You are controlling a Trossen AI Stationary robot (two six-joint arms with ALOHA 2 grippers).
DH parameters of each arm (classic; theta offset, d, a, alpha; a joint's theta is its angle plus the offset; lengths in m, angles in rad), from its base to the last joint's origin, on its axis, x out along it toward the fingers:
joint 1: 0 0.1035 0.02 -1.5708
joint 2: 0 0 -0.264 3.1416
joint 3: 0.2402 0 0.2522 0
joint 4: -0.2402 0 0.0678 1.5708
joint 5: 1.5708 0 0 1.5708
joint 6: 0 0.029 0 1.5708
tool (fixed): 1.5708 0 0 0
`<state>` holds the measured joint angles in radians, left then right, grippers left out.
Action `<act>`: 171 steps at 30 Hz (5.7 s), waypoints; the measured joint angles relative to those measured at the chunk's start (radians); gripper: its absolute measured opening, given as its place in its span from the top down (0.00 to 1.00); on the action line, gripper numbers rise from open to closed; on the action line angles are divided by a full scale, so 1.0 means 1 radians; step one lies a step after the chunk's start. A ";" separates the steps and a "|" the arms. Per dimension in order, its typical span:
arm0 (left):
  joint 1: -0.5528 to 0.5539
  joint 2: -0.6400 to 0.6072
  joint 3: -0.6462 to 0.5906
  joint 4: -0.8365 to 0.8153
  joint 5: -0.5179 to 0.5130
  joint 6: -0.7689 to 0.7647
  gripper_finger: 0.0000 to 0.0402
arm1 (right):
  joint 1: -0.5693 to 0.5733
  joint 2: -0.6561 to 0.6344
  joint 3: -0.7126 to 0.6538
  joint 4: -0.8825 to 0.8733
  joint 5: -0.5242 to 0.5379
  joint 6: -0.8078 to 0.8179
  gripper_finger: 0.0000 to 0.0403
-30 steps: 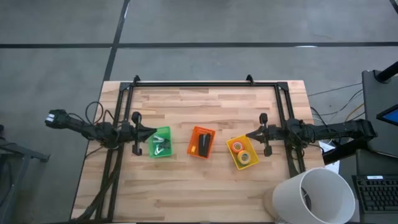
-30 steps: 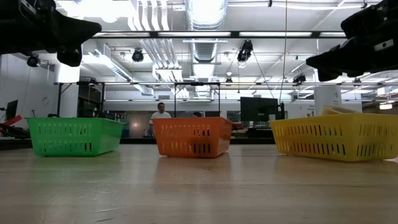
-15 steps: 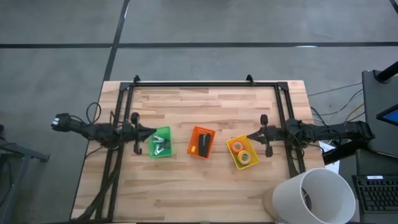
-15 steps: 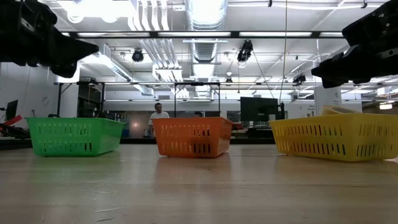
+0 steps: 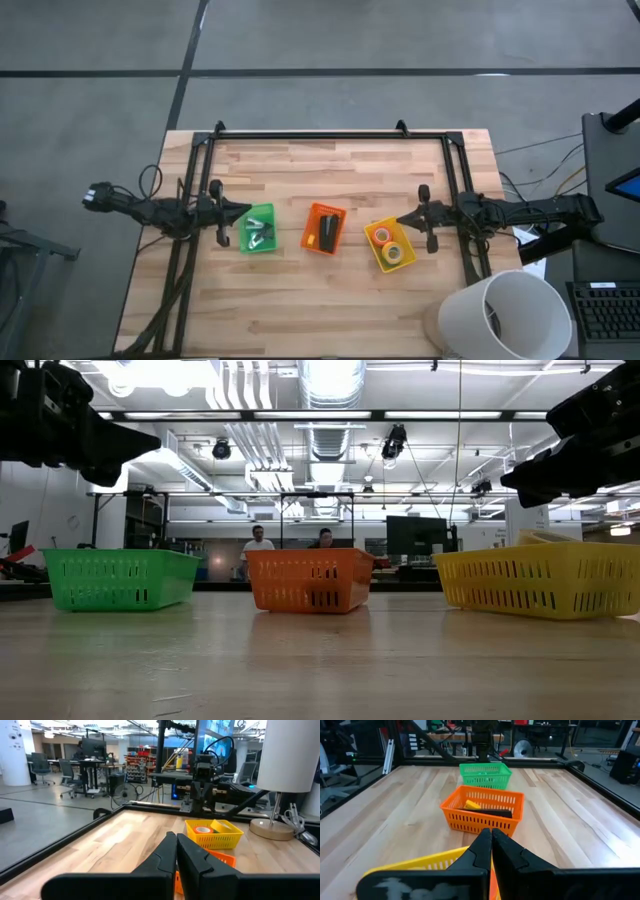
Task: Pick and place Stapler, Stapler remover, tape
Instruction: Return to Home Position
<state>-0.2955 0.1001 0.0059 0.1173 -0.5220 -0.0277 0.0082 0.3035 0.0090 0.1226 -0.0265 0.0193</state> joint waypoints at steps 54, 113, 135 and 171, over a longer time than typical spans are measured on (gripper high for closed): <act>0.000 0.001 0.000 0.001 0.000 0.001 0.96 | 0.000 0.000 0.000 0.001 0.001 -0.003 0.98; 0.000 0.001 0.000 0.001 0.001 0.001 0.96 | 0.000 0.000 0.001 0.001 0.001 -0.001 0.98; 0.000 0.001 0.000 0.001 0.001 0.001 0.96 | 0.000 0.000 0.001 0.001 0.001 -0.003 0.98; 0.000 0.001 0.000 0.001 0.001 0.001 0.96 | 0.000 0.000 0.001 0.000 0.001 -0.001 0.98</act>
<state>-0.2955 0.1009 0.0059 0.1187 -0.5213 -0.0266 0.0083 0.3038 0.0097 0.1230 -0.0254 0.0179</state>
